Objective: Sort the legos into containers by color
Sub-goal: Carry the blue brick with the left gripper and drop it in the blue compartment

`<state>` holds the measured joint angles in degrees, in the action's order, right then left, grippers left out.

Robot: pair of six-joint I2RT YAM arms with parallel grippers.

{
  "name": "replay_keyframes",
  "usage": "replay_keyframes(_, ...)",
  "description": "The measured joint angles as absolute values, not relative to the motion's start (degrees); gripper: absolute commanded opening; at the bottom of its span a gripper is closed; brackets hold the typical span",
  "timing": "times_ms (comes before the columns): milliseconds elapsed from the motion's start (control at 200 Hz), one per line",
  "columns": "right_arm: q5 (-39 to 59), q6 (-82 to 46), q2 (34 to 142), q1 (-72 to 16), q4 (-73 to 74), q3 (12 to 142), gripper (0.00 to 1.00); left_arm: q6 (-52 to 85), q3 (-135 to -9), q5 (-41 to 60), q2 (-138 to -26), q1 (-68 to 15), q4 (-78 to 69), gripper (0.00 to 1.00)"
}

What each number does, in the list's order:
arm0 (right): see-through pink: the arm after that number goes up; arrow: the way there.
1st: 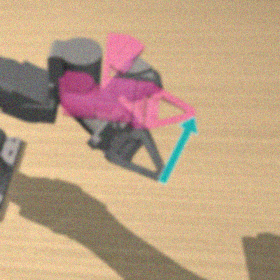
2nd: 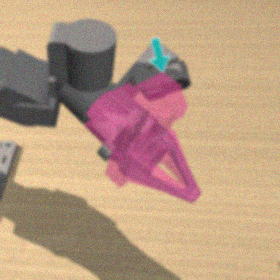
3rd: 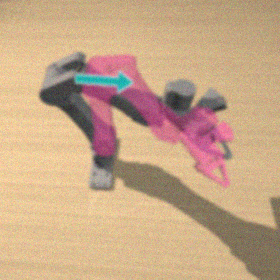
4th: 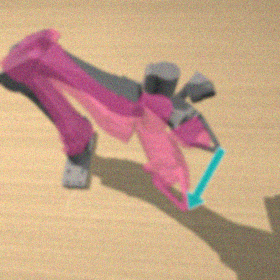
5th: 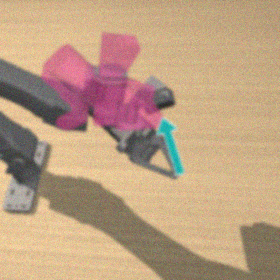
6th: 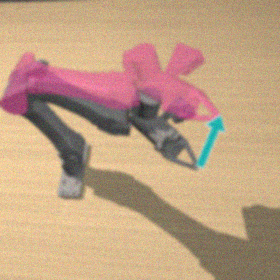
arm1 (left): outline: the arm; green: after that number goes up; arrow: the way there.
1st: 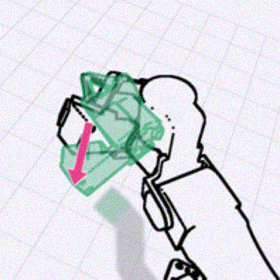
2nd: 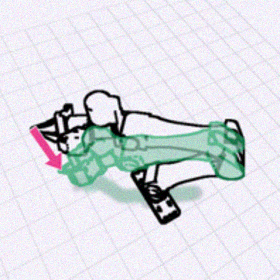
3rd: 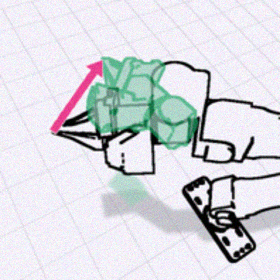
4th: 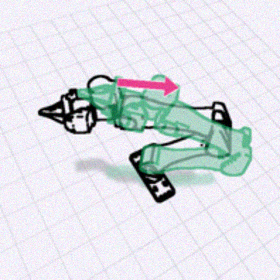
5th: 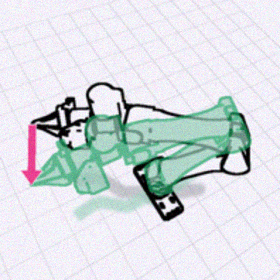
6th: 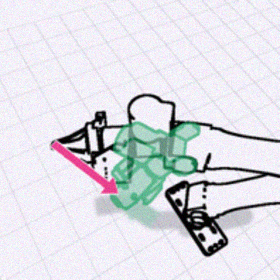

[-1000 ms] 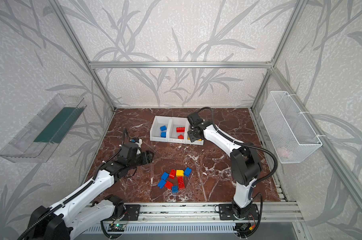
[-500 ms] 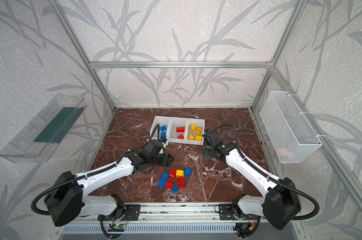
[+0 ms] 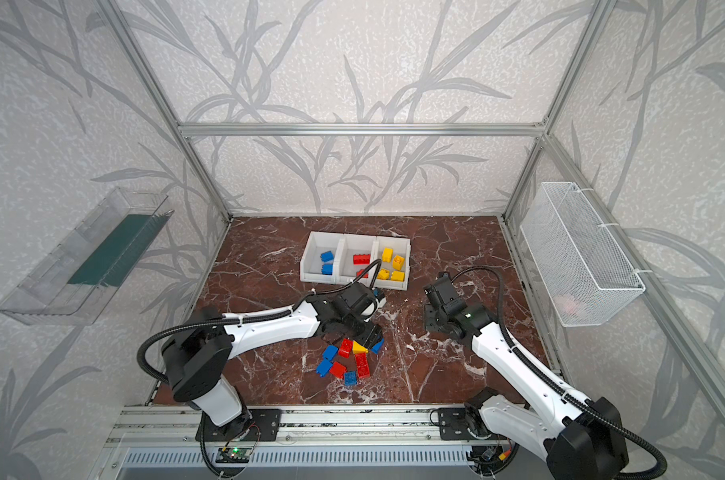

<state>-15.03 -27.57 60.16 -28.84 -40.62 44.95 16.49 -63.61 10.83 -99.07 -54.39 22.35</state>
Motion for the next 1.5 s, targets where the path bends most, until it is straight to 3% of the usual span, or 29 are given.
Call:
replay_keyframes(305,-14.98,-27.88,59.9,-28.73,-40.64,44.14,0.67,14.74,-69.17,9.58,-105.47,-57.8,27.99,0.65)
replay_keyframes(630,-14.98,-27.92,59.37,-28.64,-40.66,43.83,0.67,15.07,-70.98,7.14,-108.99,-58.08,29.56,0.31)
replay_keyframes(945,-15.03,-27.92,57.39,-28.45,-41.63,43.83,0.67,15.18,-71.29,4.19,-107.24,-57.01,29.34,0.28)
replay_keyframes(1275,-15.05,-27.88,56.21,-28.45,-41.93,43.75,0.66,16.73,-69.56,-0.47,-91.5,-38.41,22.96,0.29)
replay_keyframes(1500,-14.39,-27.88,55.99,-28.45,-41.89,43.57,0.66,17.91,-68.18,-1.37,-91.31,-25.82,18.24,0.3)
